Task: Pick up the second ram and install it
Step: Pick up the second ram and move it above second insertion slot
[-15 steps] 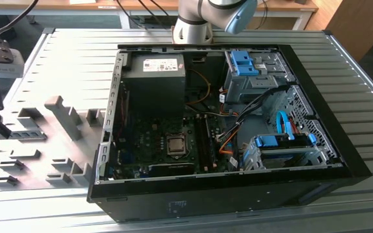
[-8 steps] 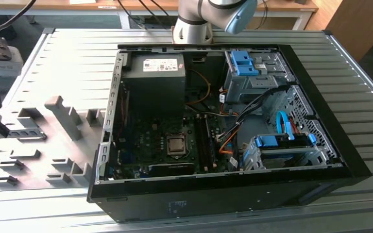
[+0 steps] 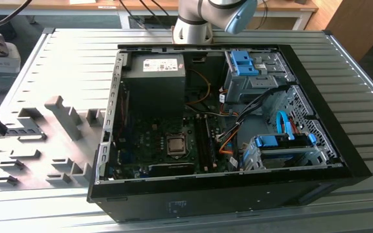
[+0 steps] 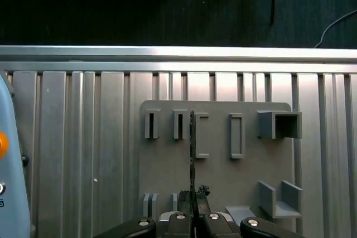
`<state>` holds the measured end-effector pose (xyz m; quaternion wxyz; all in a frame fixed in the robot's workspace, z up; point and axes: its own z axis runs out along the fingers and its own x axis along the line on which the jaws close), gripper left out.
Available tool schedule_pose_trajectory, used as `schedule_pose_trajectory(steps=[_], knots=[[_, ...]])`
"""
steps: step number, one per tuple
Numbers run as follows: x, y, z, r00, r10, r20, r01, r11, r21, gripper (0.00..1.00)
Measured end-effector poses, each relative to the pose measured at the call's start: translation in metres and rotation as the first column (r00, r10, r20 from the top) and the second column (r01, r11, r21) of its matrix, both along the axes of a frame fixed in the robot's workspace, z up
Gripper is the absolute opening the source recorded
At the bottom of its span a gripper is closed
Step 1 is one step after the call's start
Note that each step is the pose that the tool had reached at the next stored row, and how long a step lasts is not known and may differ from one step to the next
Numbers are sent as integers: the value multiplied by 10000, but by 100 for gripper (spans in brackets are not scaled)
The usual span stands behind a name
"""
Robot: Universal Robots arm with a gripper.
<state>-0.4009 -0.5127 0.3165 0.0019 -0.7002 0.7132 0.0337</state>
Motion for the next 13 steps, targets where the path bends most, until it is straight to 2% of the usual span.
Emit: schedule_pose_trajectory(steps=[13], knots=[[0,0,105,10000,0,1,0,10000,0,14]])
